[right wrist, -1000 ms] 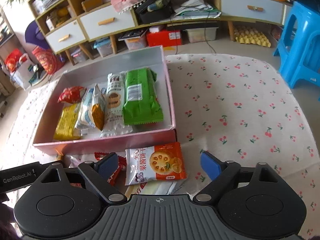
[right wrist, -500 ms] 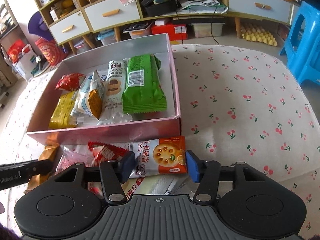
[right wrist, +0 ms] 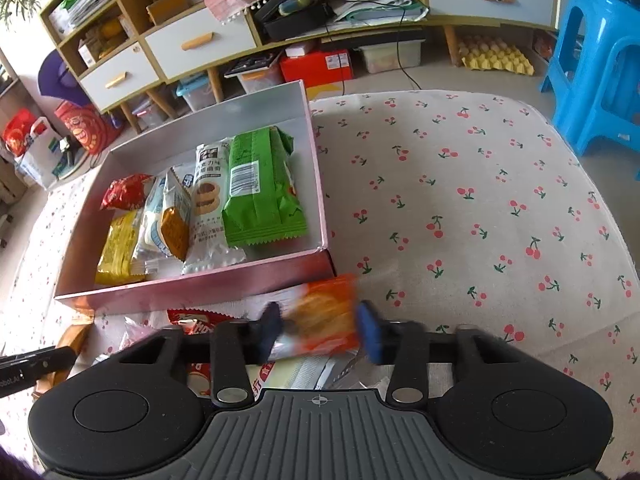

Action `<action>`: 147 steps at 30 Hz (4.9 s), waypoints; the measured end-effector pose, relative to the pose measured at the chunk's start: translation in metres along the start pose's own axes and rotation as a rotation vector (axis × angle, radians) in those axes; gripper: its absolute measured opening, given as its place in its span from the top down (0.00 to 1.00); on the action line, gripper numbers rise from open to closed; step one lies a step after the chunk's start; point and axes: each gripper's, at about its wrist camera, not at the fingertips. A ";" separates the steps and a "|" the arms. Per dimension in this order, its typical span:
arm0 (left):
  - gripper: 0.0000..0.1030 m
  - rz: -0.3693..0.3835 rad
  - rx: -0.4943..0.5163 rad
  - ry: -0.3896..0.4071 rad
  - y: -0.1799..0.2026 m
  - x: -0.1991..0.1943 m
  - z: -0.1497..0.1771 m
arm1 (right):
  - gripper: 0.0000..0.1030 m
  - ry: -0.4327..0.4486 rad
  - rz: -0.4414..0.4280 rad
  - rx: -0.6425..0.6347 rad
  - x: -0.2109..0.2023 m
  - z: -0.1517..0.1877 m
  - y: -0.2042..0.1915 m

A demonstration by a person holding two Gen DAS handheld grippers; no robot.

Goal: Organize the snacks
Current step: 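Grasp the gold bar pack with the left gripper while the right grasps the lotus-biscuit pack, then carry both packs into the pink box and open both grippers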

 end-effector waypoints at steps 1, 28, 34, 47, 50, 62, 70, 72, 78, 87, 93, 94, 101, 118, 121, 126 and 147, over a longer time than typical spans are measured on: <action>0.71 0.000 0.002 -0.003 0.000 0.000 0.000 | 0.72 -0.006 -0.007 0.005 0.000 0.000 0.001; 0.74 -0.065 0.085 -0.051 0.002 0.006 0.009 | 0.53 0.033 0.015 -0.099 0.012 0.011 -0.031; 0.74 -0.053 0.057 -0.046 -0.002 0.003 0.007 | 0.63 0.024 -0.012 -0.043 0.007 0.007 -0.020; 0.74 -0.026 0.035 -0.022 -0.003 -0.008 0.006 | 0.84 0.024 -0.076 0.016 -0.004 0.001 -0.009; 0.74 -0.019 0.033 -0.014 -0.003 -0.010 0.005 | 0.87 0.029 -0.089 0.017 -0.008 0.000 -0.009; 0.74 0.004 0.033 0.006 0.000 -0.017 0.004 | 0.92 0.057 -0.134 0.027 -0.025 -0.005 -0.010; 0.74 0.022 0.028 0.026 0.001 -0.023 0.001 | 0.92 0.074 -0.162 0.056 -0.038 -0.009 -0.004; 0.74 0.030 0.026 0.034 0.001 -0.024 0.000 | 0.92 0.084 -0.169 0.065 -0.042 -0.011 -0.002; 0.74 0.052 0.017 0.071 0.004 -0.029 -0.004 | 0.92 0.117 -0.208 0.104 -0.055 -0.016 0.001; 0.74 0.078 0.055 0.116 0.021 -0.018 -0.030 | 0.92 0.133 -0.265 0.145 -0.049 -0.033 -0.009; 0.74 0.101 0.098 0.101 0.032 0.009 -0.059 | 0.92 0.134 -0.284 0.183 -0.031 -0.054 -0.009; 0.74 0.096 0.111 0.101 0.035 0.013 -0.062 | 0.92 0.139 -0.289 0.186 -0.028 -0.058 -0.010; 0.74 0.086 0.167 0.084 0.044 0.050 -0.083 | 0.92 0.147 -0.330 0.195 -0.002 -0.078 -0.020; 0.74 0.043 0.292 0.145 0.043 0.063 -0.098 | 0.92 0.142 -0.326 0.163 0.045 -0.101 -0.053; 0.74 0.037 0.301 0.145 0.045 0.067 -0.099 | 0.92 0.140 -0.320 0.166 0.048 -0.103 -0.054; 0.69 0.058 0.300 0.144 0.046 0.068 -0.102 | 0.85 0.145 -0.309 0.154 0.049 -0.106 -0.057; 0.35 0.072 0.265 0.147 0.050 0.051 -0.095 | 0.36 0.157 -0.259 0.142 0.021 -0.100 -0.046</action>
Point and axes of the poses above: each gripper's, at about its wrist camera, not at the fingertips, and x roughly the way its jaws point, y to its right, z to its underside, and after that the axes turned 9 degrees about z, right-handed
